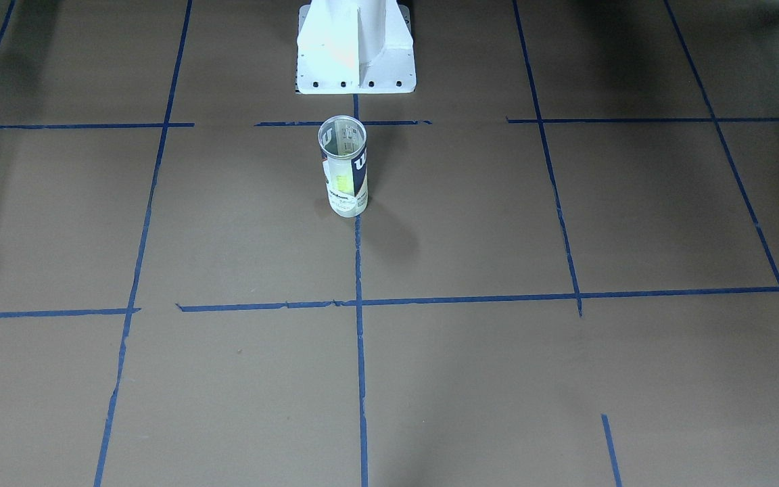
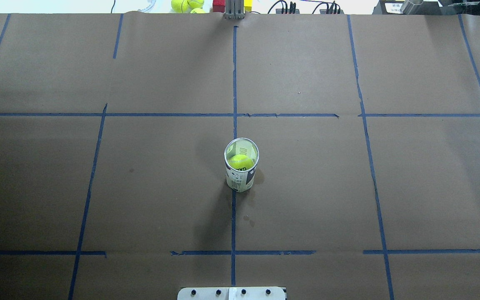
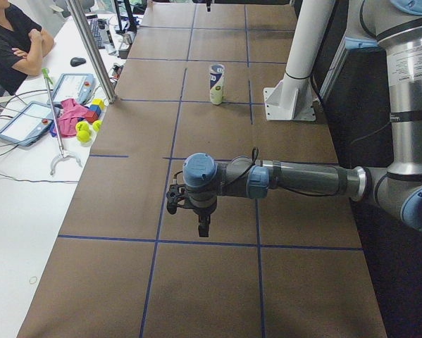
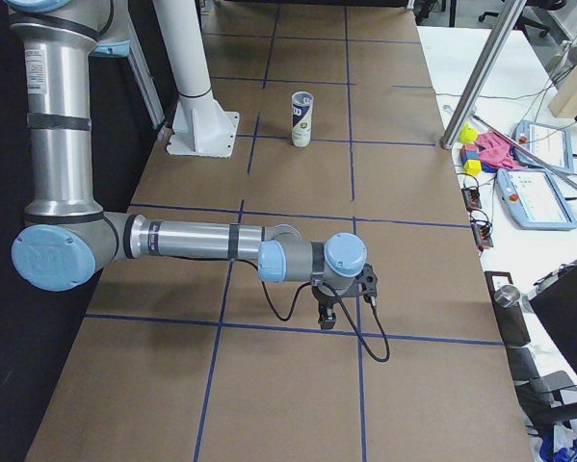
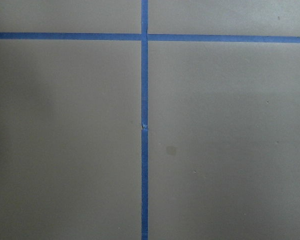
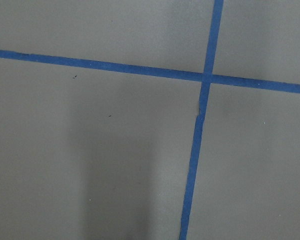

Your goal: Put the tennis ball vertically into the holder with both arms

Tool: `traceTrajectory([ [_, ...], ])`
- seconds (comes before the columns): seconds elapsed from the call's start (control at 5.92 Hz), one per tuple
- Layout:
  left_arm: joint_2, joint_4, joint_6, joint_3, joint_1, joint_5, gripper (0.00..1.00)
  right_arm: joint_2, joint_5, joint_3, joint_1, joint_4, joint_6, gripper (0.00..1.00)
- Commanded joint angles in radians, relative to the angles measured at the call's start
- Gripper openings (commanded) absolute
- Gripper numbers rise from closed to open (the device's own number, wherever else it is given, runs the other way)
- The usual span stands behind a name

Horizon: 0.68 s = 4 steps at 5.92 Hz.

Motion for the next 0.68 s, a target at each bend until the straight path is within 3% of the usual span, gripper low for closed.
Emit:
traceTrajectory([
  [0.0,0.001,0.0,0.002,0.0,0.0,0.0,1.0,-0.001,-0.039,0.006,0.0,0.0,0.002,1.0],
  [0.17,-0.001,0.0,0.002,-0.002,0.0,0.0,1.0,-0.001,-0.088,0.007,0.0,0.0,0.0,1.0],
  [0.51,-0.005,0.0,0.0,-0.002,0.001,0.0,1.0,0.004,-0.102,0.021,0.001,0.0,0.0,1.0],
])
